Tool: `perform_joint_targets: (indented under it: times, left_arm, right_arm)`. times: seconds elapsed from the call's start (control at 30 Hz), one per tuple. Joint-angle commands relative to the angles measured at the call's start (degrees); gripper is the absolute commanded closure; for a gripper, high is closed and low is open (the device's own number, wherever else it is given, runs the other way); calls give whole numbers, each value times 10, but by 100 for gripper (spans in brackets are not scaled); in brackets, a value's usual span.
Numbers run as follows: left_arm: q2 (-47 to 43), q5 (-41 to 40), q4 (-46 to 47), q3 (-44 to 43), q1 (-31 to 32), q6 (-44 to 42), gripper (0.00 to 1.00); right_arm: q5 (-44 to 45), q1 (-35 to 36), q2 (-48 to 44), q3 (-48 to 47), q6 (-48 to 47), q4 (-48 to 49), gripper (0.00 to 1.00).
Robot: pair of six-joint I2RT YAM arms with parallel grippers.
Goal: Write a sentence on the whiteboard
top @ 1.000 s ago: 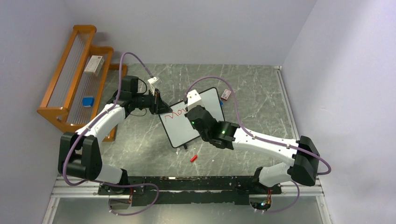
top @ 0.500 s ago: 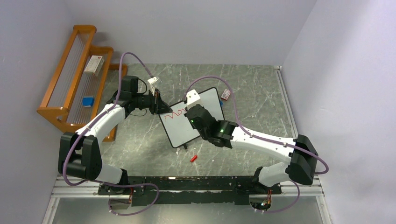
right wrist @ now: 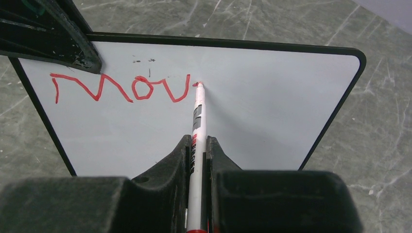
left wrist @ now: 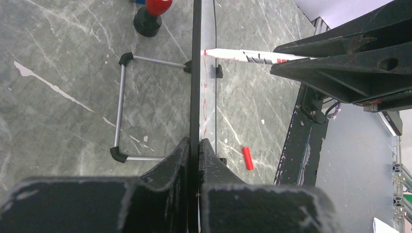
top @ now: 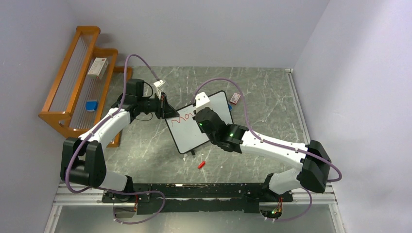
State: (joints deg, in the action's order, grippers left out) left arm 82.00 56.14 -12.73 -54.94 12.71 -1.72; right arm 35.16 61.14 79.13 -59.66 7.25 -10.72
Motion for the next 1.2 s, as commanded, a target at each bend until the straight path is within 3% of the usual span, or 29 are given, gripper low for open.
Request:
perform_joint_targets:
  times: [0.0, 0.63, 1.17]
  left_arm:
    - [22, -31, -46, 11, 20, -36, 95]
    - [24, -30, -47, 12, 20, -37, 95]
    - [24, -32, -48, 11, 21, -37, 95]
  right_arm:
    - [14, -14, -5, 11, 2, -3, 100]
    - [25, -19, -3, -1, -16, 35, 100]
    - [-21, -17, -4, -2, -28, 48, 100]
